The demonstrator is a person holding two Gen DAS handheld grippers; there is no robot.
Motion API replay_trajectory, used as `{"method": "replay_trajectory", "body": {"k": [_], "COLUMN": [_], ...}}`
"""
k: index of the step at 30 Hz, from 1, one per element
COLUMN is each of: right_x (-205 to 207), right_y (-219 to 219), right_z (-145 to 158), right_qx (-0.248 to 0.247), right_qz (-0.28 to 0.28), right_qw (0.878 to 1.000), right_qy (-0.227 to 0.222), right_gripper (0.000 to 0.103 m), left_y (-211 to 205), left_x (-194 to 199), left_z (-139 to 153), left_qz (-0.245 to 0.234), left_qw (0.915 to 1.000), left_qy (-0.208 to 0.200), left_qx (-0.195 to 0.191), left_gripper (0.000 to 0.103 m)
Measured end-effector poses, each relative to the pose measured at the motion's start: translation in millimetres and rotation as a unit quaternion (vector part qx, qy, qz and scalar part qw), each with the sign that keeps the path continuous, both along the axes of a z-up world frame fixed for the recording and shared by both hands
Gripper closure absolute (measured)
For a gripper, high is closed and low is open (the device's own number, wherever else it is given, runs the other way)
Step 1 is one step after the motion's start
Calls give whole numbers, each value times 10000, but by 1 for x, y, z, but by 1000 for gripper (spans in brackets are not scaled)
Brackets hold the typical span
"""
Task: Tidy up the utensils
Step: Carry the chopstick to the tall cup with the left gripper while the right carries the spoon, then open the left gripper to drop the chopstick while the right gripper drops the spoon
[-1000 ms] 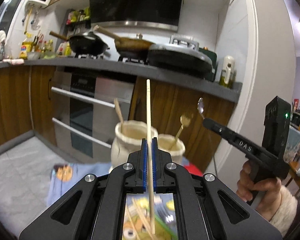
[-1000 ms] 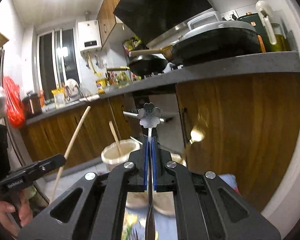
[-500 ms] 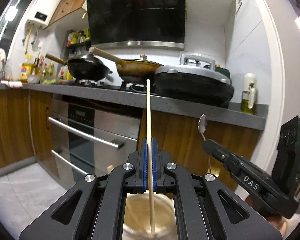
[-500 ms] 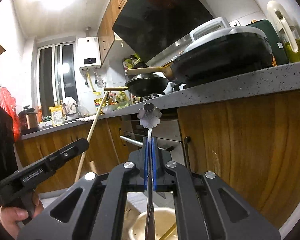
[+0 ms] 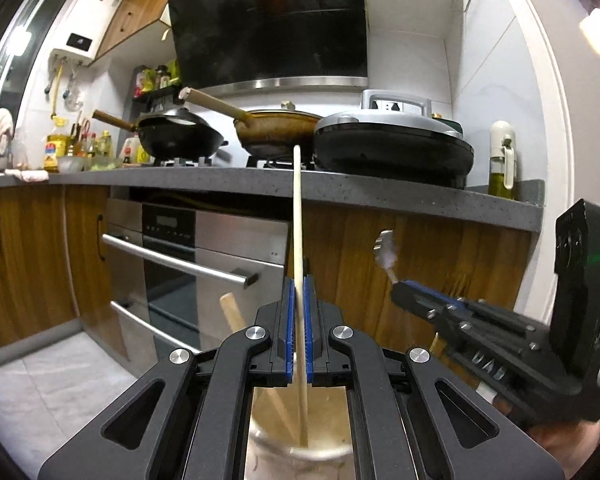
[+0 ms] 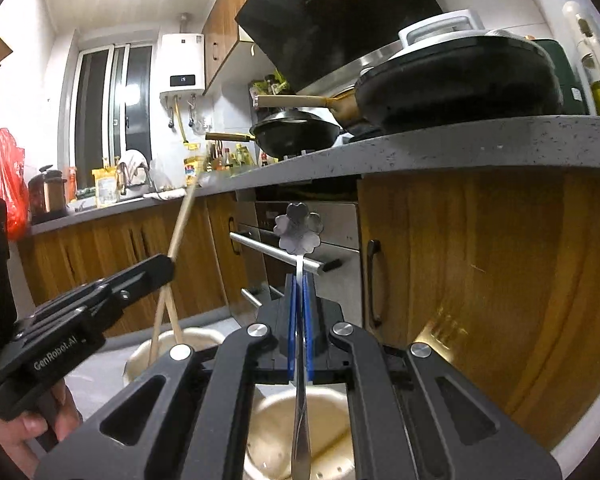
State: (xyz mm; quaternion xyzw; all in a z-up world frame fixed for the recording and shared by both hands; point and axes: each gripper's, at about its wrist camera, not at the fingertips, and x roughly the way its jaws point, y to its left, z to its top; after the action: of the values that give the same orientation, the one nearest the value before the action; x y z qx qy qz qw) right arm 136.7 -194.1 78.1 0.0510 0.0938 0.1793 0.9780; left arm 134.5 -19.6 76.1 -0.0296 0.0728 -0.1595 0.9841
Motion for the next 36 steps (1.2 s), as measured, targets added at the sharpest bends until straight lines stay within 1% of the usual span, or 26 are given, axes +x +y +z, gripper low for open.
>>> {"method": "replay_trajectory", "body": {"k": [4,10,13,15,19,23,30,32,33,34,36], "right_x": [-13,-43,-51,-55,-54,-52,-43,-42,-43,-43,-42], "right_y": [-11,-23,-28,-29,-28,-29,-35,-36,-36,-35,-36], "right_z": [-1,-9,-14,-18,-26,-28,-35,-35,-35,-35,-35], "right_qx": [39,81,204,212,138,182,346,358,347,337,341], "right_qz": [-138,-374,-396,-413,-433,-446,-401,-390,-387,-389,-389], "right_qw": [9998,9992,9989,9987,9986,9983,9971,9970,9971,9972,9972], "right_qy": [161,82,162,199,281,328,553,558,550,537,535], "right_gripper": [100,100,100,100,100,100,100,100,100,100,100], "left_y": [8,17,22,23,23,22,20,20,20,21,21], "left_x": [-12,-33,-37,-38,-41,-42,-32,-33,-33,-34,-35], "left_z": [-6,-18,-23,-25,-26,-25,-29,-30,-30,-29,-28], "left_qz": [9,245,233,225,203,213,242,272,286,285,303], "left_qw": [9999,9987,9980,9978,9980,9982,9971,9971,9972,9973,9975], "left_qy": [151,444,571,612,590,552,720,711,695,671,644], "left_qx": [-65,-10,-99,-94,-89,-61,-24,4,0,-15,-2], "left_gripper": [98,98,98,98,98,98,98,95,90,87,87]}}
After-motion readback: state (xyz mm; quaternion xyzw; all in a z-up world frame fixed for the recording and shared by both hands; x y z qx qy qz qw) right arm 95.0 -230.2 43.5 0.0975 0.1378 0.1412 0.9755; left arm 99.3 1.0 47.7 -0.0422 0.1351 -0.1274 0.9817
